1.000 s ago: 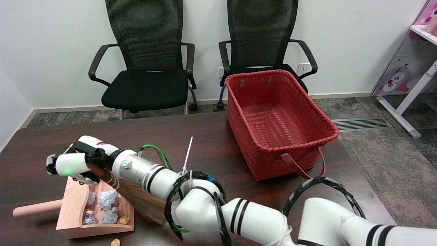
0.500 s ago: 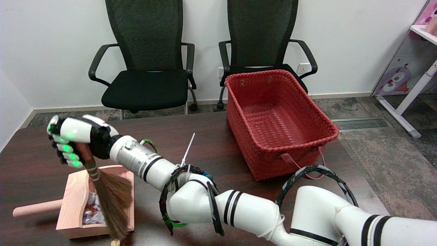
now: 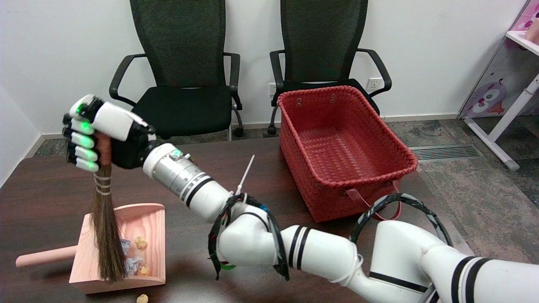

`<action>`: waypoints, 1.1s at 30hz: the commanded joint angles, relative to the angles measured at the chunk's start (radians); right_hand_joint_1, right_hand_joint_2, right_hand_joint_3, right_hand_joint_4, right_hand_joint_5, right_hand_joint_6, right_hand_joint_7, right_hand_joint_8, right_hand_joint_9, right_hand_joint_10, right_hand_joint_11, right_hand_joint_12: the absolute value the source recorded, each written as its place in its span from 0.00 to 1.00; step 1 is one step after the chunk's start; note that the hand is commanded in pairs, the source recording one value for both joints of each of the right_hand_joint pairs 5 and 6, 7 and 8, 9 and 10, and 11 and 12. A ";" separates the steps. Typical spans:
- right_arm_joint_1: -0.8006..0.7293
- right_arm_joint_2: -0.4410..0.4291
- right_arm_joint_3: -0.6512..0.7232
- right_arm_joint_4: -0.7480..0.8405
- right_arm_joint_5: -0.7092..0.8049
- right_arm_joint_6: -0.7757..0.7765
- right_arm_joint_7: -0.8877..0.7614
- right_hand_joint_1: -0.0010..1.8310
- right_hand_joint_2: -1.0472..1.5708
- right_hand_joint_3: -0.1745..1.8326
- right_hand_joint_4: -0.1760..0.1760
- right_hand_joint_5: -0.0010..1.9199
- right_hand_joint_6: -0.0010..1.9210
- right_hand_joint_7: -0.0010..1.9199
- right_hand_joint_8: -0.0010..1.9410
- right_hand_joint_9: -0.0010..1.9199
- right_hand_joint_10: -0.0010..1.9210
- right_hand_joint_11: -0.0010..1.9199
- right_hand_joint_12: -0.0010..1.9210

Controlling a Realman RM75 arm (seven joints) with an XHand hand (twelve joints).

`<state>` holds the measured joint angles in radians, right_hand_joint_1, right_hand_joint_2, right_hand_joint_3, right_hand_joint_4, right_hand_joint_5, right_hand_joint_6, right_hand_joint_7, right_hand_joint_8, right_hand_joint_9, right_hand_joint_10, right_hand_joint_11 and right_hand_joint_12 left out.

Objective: Sweep the paper ball into the dustpan.

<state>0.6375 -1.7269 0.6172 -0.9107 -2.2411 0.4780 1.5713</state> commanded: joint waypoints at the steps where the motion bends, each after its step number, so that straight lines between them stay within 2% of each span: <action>1: -0.043 0.202 -0.037 -0.237 0.074 0.175 0.027 0.44 0.71 0.95 0.46 1.00 1.00 1.00 0.99 1.00 1.00 1.00 1.00; 5: -0.065 0.275 -0.027 -0.319 0.074 0.177 -0.019 0.43 0.77 0.93 0.46 1.00 1.00 1.00 0.99 1.00 1.00 1.00 1.00; 9: -0.089 0.393 -0.035 -0.414 0.074 0.203 -0.072 0.42 0.86 0.92 0.47 1.00 1.00 1.00 0.99 1.00 1.00 1.00 1.00; 13: -0.149 0.513 -0.016 -0.549 0.114 0.178 -0.246 0.40 0.97 0.95 0.48 1.00 1.00 1.00 0.99 1.00 1.00 1.00 1.00; 16: -0.217 0.565 0.015 -0.619 0.213 0.183 -0.397 0.39 1.00 0.98 0.49 1.00 1.00 1.00 0.99 1.00 1.00 1.00 1.00; 18: -0.268 0.577 0.053 -0.649 0.244 0.204 -0.493 0.40 1.00 0.99 0.49 1.00 1.00 1.00 0.99 1.00 1.00 1.00 1.00; 21: -0.332 0.590 0.110 -0.678 0.235 0.208 -0.545 0.40 1.00 0.99 0.50 1.00 1.00 1.00 0.99 1.00 1.00 1.00 1.00; 27: -0.359 0.678 0.124 -0.655 0.230 0.218 -0.538 0.41 0.99 1.00 0.49 1.00 1.00 1.00 0.99 1.00 1.00 1.00 1.00; 33: -0.290 0.675 0.092 -0.592 0.284 0.218 -0.512 0.42 0.96 1.00 0.49 1.00 1.00 1.00 0.99 1.00 1.00 1.00 1.00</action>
<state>0.4044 -1.2172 0.6732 -1.4449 -2.0710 0.6651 1.2058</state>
